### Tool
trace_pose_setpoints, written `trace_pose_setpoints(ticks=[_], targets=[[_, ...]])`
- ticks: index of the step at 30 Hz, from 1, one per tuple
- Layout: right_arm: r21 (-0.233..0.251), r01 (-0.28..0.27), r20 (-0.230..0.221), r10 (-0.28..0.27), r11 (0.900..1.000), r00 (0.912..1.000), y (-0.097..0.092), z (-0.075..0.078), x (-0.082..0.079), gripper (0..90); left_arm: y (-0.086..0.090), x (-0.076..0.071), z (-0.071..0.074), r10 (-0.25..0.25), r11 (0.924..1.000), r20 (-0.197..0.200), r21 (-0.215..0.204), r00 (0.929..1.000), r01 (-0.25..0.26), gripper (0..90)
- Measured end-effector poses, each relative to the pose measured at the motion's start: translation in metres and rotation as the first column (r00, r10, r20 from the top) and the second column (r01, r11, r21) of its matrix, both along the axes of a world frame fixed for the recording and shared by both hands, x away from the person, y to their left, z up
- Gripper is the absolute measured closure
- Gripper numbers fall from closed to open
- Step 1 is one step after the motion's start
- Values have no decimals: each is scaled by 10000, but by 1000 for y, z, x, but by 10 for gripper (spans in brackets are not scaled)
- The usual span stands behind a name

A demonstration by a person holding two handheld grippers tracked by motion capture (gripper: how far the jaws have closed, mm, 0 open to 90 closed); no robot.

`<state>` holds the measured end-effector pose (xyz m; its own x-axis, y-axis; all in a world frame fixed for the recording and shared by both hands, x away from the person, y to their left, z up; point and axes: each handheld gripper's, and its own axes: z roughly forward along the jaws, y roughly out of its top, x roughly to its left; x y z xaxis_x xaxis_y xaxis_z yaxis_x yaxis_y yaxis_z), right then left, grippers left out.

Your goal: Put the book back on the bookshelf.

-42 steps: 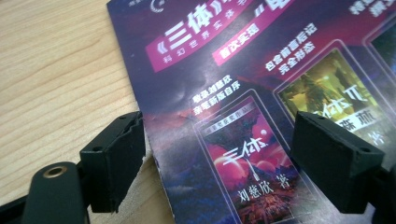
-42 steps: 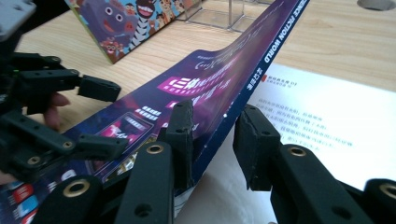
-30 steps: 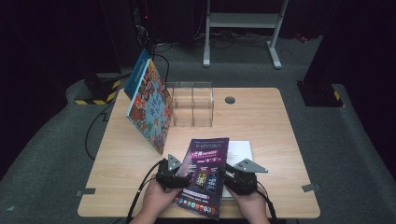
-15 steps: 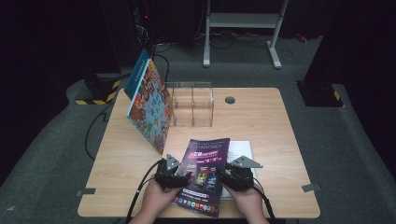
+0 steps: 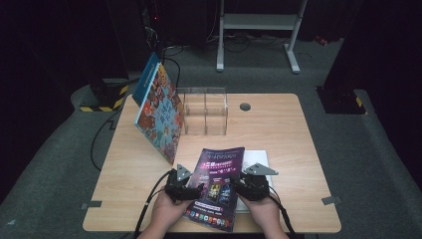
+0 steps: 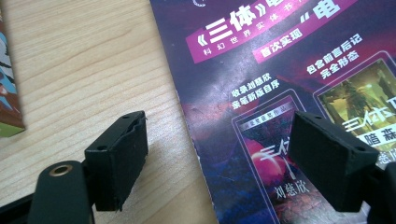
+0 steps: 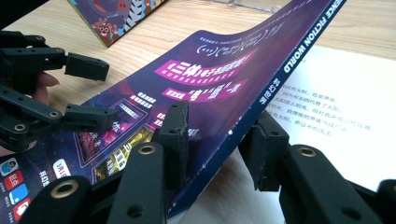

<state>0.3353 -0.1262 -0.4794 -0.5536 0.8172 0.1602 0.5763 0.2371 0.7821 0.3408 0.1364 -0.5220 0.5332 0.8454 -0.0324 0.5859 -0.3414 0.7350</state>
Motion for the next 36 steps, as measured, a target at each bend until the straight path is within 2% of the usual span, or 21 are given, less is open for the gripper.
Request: trace_pose_setpoints(ticks=[2,6,10,15,18,20,23,26,29,36], targets=[[34,-23,171,22,10000,9999,-1,-1,-2,632,0,1,0,-7,10000,-39,-30,10000,7,201],[104,19,212,-22,9999,9998,-3,-1,-6,633,1,1,0,-10,10000,-54,-51,10000,10,201],[-178,-69,486,78,9998,9988,-1,-1,-11,629,1,0,0,-64,10000,-11,-26,10000,64,207],[-388,-365,446,382,9986,9983,-3,0,-13,603,2,0,0,-81,10000,-21,-41,10000,81,208],[-283,-320,294,329,9991,9990,-5,1,-13,606,2,1,0,-55,9999,-87,-92,9999,54,204],[-281,-331,357,341,9991,9988,-5,1,-14,613,2,1,0,-33,10000,-67,-78,10000,32,204],[195,-148,134,145,9997,9998,-6,0,-13,642,2,1,0,-18,10000,-78,-64,10000,18,204],[515,-170,167,162,9985,9997,-7,0,-14,674,3,1,0,-21,9999,-152,-127,9999,19,205],[834,-181,196,165,9963,9997,-5,2,-16,704,2,-1,0,-12,10000,-14,-75,10000,12,212],[1278,-260,319,221,9915,9992,1,10,-21,762,4,0,1,23,9999,-11,-161,10000,-23,214]])
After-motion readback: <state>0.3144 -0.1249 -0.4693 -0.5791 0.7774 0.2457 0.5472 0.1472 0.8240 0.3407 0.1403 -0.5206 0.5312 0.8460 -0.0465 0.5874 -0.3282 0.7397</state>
